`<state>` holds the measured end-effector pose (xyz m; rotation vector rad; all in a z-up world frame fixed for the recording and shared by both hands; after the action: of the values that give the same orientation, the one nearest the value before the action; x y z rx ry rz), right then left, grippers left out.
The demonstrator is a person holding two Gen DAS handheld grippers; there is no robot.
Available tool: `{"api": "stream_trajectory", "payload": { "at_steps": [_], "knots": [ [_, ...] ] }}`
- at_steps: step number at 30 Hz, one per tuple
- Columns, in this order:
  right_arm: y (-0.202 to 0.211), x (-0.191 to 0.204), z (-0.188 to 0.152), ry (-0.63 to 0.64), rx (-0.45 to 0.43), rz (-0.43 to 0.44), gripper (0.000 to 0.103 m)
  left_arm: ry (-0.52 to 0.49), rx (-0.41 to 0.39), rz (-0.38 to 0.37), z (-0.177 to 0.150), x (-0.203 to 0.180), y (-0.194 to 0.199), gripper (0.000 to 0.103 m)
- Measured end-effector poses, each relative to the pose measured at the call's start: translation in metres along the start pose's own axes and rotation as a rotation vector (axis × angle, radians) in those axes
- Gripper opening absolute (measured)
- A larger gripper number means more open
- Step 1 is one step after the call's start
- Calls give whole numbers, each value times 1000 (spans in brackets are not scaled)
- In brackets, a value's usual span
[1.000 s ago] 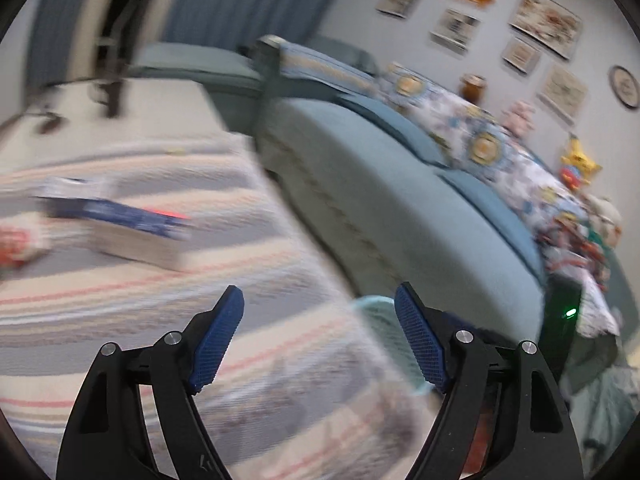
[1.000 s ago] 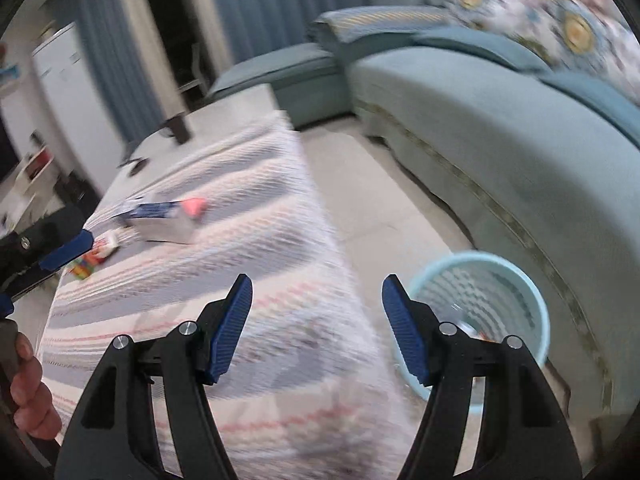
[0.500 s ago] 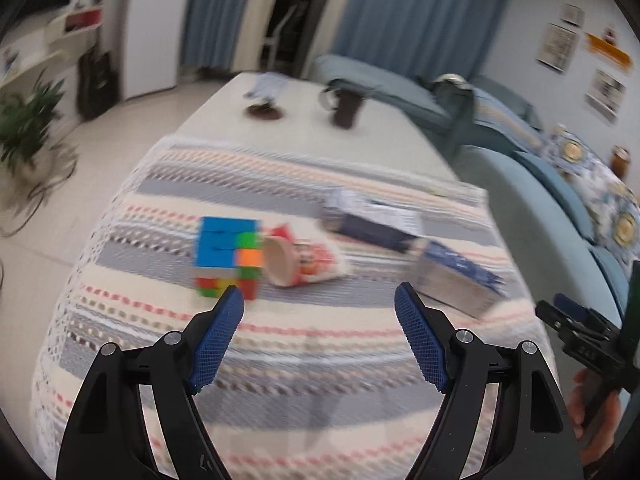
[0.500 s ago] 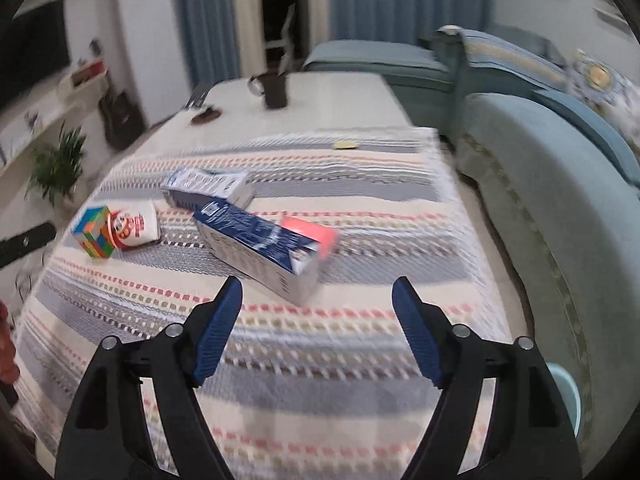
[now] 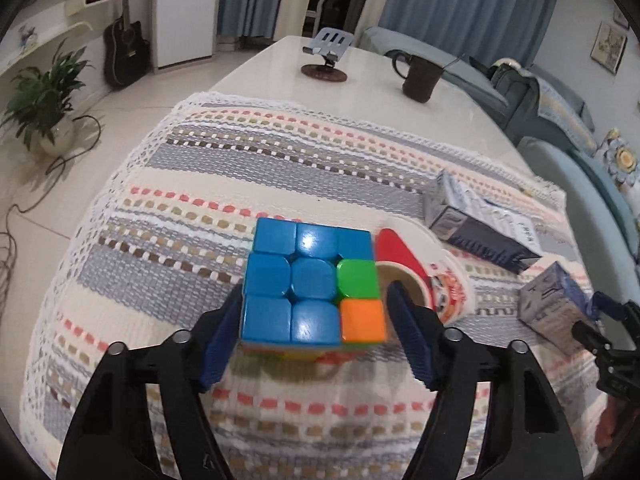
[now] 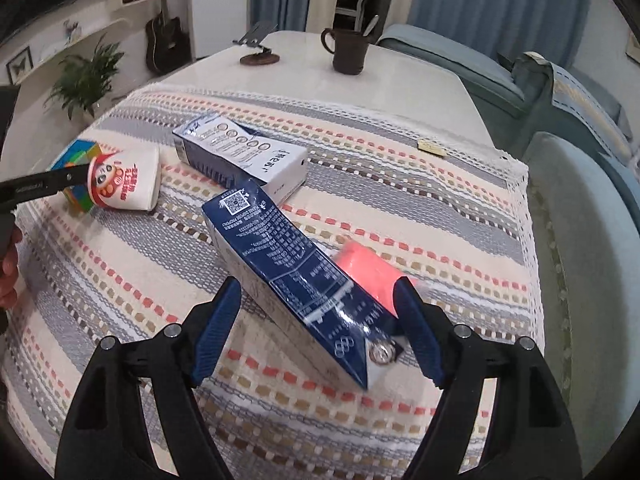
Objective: Collect trash
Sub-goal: 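Grasp the Rubik's cube with the left tool while the right tool grasps the white milk carton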
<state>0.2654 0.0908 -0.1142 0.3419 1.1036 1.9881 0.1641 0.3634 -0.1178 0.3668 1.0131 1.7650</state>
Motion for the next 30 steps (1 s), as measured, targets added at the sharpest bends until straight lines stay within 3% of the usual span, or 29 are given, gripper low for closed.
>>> {"api": "stream_trajectory", "payload": {
  "at_steps": [1, 4, 6, 12, 17, 25, 28, 30],
  "knots": [
    [-1, 1, 0, 5, 7, -12, 60, -10, 4, 23, 0, 0, -2, 57],
    [4, 2, -1, -5, 17, -6, 43, 1, -1, 11, -4, 3, 3, 56],
    [12, 0, -6, -46, 36, 42, 32, 23, -13, -15, -11, 5, 12, 56],
    [47, -19, -47, -302, 77, 250, 31, 17, -41, -89, -47, -7, 55, 56],
    [79, -29, -96, -431, 99, 329, 31, 9, -60, -183, -88, -28, 98, 56],
    [102, -59, -161, -595, 127, 364, 35, -46, -32, -277, -138, -72, 116, 56],
    [105, -69, -171, -610, 144, 286, 35, -56, -21, -306, -148, -82, 114, 56],
    [106, -73, -175, -602, 157, 213, 42, -70, -15, -305, -153, -89, 112, 56]
  ]
}}
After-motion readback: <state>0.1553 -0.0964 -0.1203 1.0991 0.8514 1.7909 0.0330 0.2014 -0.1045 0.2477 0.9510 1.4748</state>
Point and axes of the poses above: each gripper's, at about its wrist camera, not at the fingertips, and y roughly against the way its jaws point, x to its left, z to its top, the point moved 1 cm from there along -y, roughly the way its jaws point, and after that the axes turned 2 degrees about -z, right-handed, at the moved point
